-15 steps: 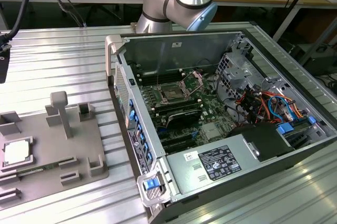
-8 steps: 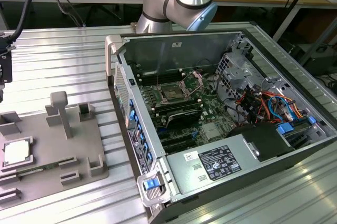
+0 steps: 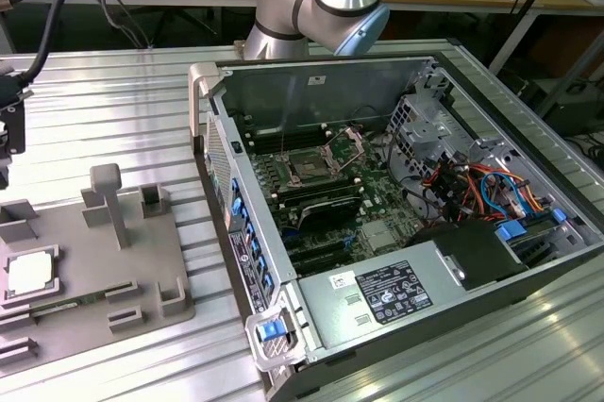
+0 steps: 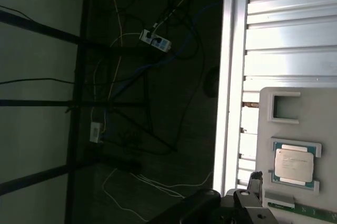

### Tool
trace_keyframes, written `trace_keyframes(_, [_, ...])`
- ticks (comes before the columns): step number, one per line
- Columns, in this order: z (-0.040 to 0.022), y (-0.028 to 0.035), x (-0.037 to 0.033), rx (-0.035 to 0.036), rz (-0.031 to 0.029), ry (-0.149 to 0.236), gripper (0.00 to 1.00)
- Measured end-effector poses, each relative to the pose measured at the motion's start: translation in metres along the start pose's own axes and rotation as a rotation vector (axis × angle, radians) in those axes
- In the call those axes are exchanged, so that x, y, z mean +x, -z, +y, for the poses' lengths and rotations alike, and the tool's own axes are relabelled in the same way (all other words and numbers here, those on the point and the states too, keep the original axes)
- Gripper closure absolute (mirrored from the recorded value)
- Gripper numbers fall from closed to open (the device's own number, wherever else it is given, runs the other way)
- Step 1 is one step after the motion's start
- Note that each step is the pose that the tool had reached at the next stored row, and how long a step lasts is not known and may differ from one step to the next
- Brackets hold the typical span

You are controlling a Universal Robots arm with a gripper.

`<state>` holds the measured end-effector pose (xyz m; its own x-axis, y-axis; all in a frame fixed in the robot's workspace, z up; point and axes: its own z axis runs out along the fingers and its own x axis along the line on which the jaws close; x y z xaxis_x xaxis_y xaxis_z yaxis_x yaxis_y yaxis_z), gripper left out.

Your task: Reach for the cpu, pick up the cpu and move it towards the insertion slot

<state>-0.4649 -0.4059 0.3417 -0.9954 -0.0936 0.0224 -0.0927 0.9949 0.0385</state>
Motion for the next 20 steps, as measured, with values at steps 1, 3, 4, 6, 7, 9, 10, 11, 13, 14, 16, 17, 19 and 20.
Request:
trace_keyframes(1, [0.0000, -0.0009, 0.0000, -0.0001, -0.0001, 0.000, 0.40])
trace_keyframes(3, [-0.0001, -0.0016, 0.0000, 0.0000, 0.0001, 0.000, 0.40])
trace_keyframes(4, [-0.0001, -0.0019, 0.0000, 0.0000, 0.0001, 0.000, 0.40])
trace_keyframes(6, [-0.0001, -0.0029, -0.0001, 0.0000, 0.0000, 0.000, 0.40])
trace_keyframes(7, [-0.0002, -0.0034, -0.0001, 0.0000, 0.0000, 0.000, 0.40])
trace_keyframes(9, [-0.0002, -0.0046, -0.0001, 0.0000, 0.0000, 0.000, 0.40])
trace_keyframes(10, [-0.0002, -0.0056, -0.0001, 0.0000, 0.0000, 0.000, 0.40])
trace_keyframes(11, [-0.0003, -0.0074, -0.0002, 0.0000, -0.0001, 0.000, 0.40])
trace_keyframes(13, [-0.0004, -0.0090, -0.0002, 0.0000, 0.0001, 0.000, 0.40])
trace_keyframes(14, [-0.0004, -0.0097, -0.0002, 0.0000, 0.0000, 0.000, 0.40])
trace_keyframes(16, [-0.0005, -0.0116, -0.0003, 0.0001, 0.0001, 0.000, 0.40])
trace_keyframes(17, [-0.0005, -0.0122, -0.0003, 0.0000, 0.0000, 0.000, 0.40])
trace_keyframes(19, [-0.0005, -0.0134, -0.0003, 0.0001, 0.0000, 0.000, 0.40])
trace_keyframes(20, [-0.0006, -0.0140, -0.0003, 0.0000, 0.0000, 0.000, 0.40])
